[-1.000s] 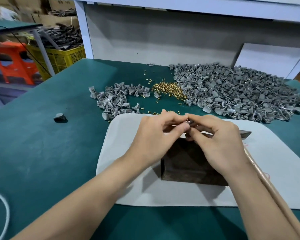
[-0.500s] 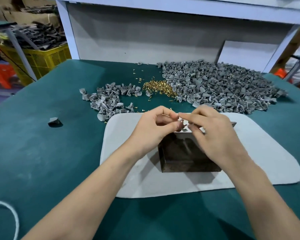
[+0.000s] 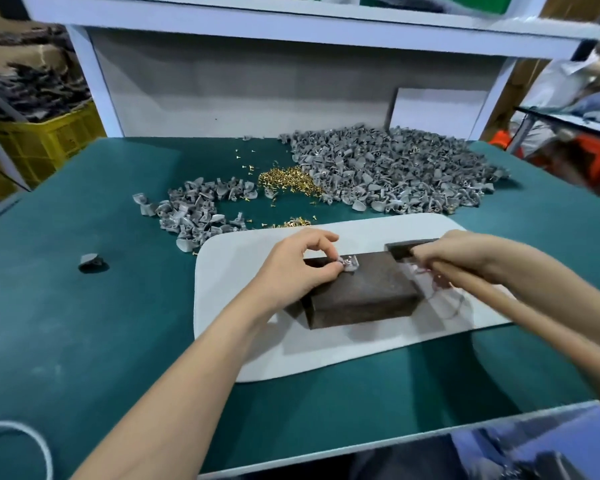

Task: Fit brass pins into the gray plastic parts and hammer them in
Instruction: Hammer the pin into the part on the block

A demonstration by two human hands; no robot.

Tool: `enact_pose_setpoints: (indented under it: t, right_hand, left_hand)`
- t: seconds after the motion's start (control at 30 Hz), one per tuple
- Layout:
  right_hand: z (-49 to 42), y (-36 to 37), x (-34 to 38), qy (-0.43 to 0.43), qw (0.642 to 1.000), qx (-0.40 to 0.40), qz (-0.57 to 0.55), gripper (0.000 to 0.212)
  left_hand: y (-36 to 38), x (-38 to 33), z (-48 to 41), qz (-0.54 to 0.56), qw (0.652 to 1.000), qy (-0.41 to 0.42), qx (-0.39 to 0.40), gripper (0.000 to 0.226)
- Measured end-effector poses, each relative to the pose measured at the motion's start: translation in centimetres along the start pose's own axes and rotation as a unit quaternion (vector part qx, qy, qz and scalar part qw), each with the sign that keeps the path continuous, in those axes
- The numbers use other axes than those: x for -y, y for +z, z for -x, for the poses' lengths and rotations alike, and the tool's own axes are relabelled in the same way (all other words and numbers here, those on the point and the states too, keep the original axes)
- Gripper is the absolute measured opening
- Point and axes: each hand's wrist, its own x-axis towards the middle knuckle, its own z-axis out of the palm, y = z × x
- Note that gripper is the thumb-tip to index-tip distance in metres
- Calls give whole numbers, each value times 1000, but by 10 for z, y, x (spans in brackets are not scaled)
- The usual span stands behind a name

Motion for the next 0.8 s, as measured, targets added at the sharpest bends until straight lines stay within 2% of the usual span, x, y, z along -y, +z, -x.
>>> enact_pose_setpoints:
  t: [0.07, 0.2, 0.27, 0.3, 0.47, 0.57, 0.63, 0.8]
  right_hand:
    - [17, -7, 1, -10, 994, 46, -94, 19]
    - [68, -4, 5, -131, 980, -9, -148, 14]
    - [87, 10, 9, -149, 972, 15, -180, 9]
    - [91, 17, 11, -154, 972, 9, -177, 15]
    - [93, 34, 40, -217, 971, -93, -45, 24]
    - [87, 40, 54, -232, 963, -112, 83, 31]
    - [85, 46, 59, -219, 957, -107, 157, 26]
    - [91, 48, 62, -193, 955, -103, 199, 23]
  left_hand:
    - [-1, 1, -1, 2, 1000, -7, 3, 20]
    - [3, 1, -1, 43, 999, -15, 0, 23]
    - [4, -1, 0, 63, 998, -24, 0, 25]
    - [4, -3, 0, 67, 997, -28, 3, 24]
    - [5, -5, 1, 71, 997, -39, 18, 24]
    - [5, -3, 0, 83, 995, -46, 25, 23]
    - [6, -2, 0, 95, 994, -52, 28, 23]
    - [6, -2, -1, 121, 990, -58, 37, 24]
